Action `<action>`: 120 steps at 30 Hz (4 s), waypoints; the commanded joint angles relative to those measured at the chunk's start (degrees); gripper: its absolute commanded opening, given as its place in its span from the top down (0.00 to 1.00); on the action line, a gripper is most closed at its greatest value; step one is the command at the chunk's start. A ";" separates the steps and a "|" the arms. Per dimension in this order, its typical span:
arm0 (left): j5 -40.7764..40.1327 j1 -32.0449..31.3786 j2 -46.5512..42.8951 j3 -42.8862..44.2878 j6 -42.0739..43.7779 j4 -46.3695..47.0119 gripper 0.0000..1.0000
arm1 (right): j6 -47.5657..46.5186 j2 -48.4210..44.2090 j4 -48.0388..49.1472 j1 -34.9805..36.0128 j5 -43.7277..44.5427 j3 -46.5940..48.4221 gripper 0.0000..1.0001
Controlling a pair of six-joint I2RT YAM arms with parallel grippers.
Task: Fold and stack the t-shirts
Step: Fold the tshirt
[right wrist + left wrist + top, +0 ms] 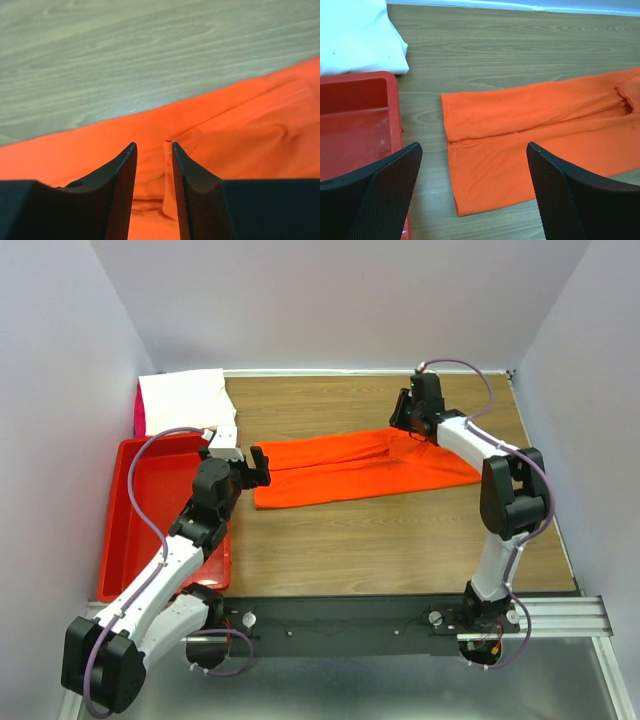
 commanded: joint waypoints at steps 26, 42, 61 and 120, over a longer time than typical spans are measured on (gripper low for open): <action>0.58 -0.08 -0.23 1.72 0.13 1.43 0.09 | -2.68 13.24 -6.60 3.49 3.11 7.92 0.62; 0.76 -0.08 -0.14 1.63 0.22 1.43 0.09 | -2.23 14.30 -6.69 3.58 2.32 7.48 0.88; 1.02 -0.08 0.65 1.72 0.31 1.43 0.09 | -2.67 10.78 -5.46 3.76 -6.82 6.52 0.98; 37.67 -22.75 24.56 -2.85 -19.73 -18.52 0.42 | 13.06 23.08 11.77 -16.37 -41.71 2.99 0.49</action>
